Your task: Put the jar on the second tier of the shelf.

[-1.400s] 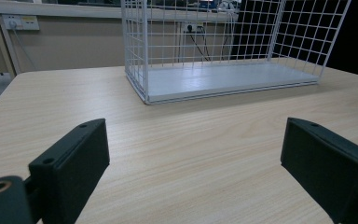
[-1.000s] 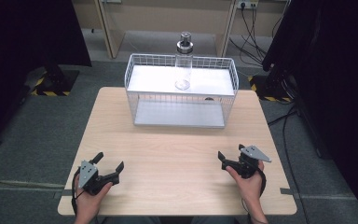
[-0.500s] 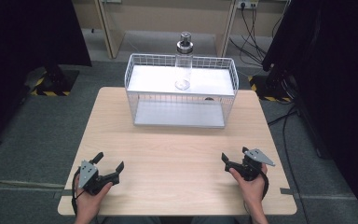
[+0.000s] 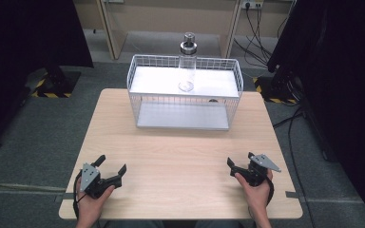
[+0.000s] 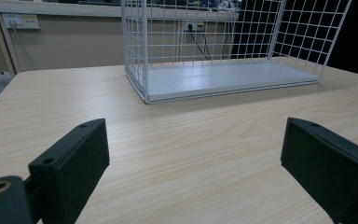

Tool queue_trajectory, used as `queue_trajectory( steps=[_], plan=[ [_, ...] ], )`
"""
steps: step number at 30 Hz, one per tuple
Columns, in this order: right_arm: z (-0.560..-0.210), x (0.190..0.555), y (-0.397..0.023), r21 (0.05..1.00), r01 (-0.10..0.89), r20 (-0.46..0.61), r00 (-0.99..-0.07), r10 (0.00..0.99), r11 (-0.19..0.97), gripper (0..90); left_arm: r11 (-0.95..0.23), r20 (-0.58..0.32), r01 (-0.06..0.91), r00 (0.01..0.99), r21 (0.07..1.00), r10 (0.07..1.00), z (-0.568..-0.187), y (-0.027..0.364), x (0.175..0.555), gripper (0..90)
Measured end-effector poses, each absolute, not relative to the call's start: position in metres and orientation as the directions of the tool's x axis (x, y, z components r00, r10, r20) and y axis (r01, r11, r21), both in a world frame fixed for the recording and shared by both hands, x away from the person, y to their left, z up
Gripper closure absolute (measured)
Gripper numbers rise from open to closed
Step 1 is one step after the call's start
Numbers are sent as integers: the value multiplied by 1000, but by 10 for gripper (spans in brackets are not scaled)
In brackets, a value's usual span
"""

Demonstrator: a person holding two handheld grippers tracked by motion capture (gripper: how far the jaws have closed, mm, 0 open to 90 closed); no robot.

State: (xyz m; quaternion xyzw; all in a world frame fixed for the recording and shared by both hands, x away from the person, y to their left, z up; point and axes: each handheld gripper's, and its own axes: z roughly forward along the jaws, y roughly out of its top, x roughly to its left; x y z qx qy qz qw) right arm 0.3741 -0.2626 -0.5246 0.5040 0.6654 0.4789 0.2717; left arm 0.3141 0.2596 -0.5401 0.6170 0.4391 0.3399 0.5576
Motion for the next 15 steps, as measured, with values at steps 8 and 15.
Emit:
queue_trajectory(
  steps=[8, 15],
  plan=[
    [-525, 373, -263, 914, 405, 121, -347, 930, 32, 39, 8, -72, 164, 384, 986, 921, -540, 260, 314, 72],
    [-525, 374, -263, 913, 406, 122, -348, 930, 32, 39, 8, -71, 163, 387, 987, 919, -540, 260, 314, 72]
  ],
)
